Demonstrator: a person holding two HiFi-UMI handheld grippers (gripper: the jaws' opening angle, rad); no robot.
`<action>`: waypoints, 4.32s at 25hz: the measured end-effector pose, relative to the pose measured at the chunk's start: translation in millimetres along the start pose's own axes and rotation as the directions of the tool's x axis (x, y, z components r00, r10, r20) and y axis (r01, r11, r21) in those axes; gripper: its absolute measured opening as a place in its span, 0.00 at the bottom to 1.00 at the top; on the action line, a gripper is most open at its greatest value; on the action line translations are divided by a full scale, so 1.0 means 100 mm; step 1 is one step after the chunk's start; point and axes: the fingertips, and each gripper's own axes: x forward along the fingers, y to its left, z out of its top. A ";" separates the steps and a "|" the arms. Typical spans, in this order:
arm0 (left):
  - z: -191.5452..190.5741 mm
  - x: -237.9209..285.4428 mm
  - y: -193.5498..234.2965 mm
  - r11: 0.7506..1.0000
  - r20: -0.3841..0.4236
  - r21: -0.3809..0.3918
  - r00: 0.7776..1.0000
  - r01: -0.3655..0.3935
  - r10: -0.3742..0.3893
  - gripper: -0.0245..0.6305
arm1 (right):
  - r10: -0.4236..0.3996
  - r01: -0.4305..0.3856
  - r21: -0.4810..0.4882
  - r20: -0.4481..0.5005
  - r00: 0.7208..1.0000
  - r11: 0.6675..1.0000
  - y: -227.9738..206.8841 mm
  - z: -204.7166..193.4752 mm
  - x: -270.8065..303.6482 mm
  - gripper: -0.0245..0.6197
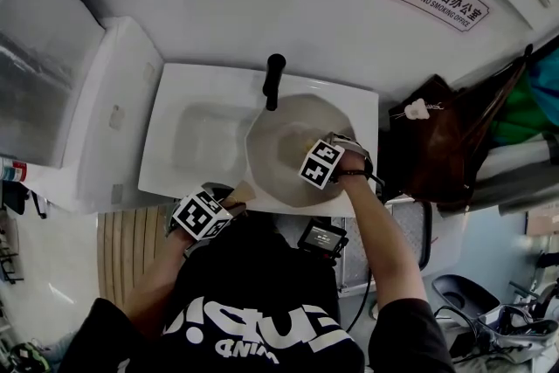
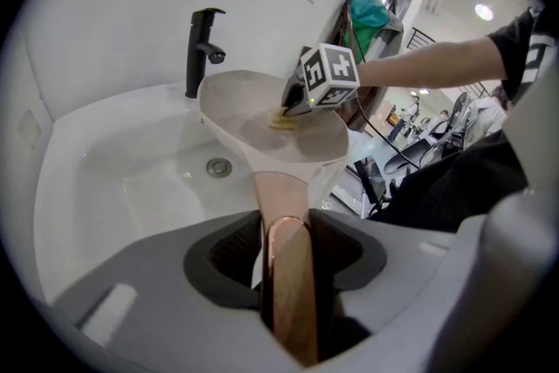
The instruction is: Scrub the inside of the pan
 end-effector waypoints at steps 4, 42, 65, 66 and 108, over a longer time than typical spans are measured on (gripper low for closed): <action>0.00 0.01 -0.01 1.000 0.002 -0.005 1.000 -0.004 0.004 0.29 | 0.051 -0.051 -0.025 0.004 0.999 0.998 0.18 -0.05 -0.05 0.10; -0.01 0.06 -0.04 1.000 -0.004 -0.017 1.000 -0.007 0.007 0.29 | 0.201 -0.194 -0.050 0.234 0.951 0.980 0.81 1.05 -0.24 0.10; -0.05 0.09 -0.05 0.999 -0.005 -0.041 1.000 0.026 -0.026 0.29 | 0.024 -0.030 0.036 0.164 0.986 0.999 0.01 1.03 0.06 0.10; -0.05 0.09 -0.04 0.999 -0.006 -0.042 1.000 0.028 -0.029 0.29 | 0.013 -0.019 0.039 0.155 0.988 0.999 -0.03 1.01 0.07 0.10; 0.03 0.06 0.00 0.997 0.011 -0.028 0.997 0.075 -0.075 0.29 | 0.198 -0.198 0.003 0.004 0.980 0.980 0.48 0.02 -0.04 0.09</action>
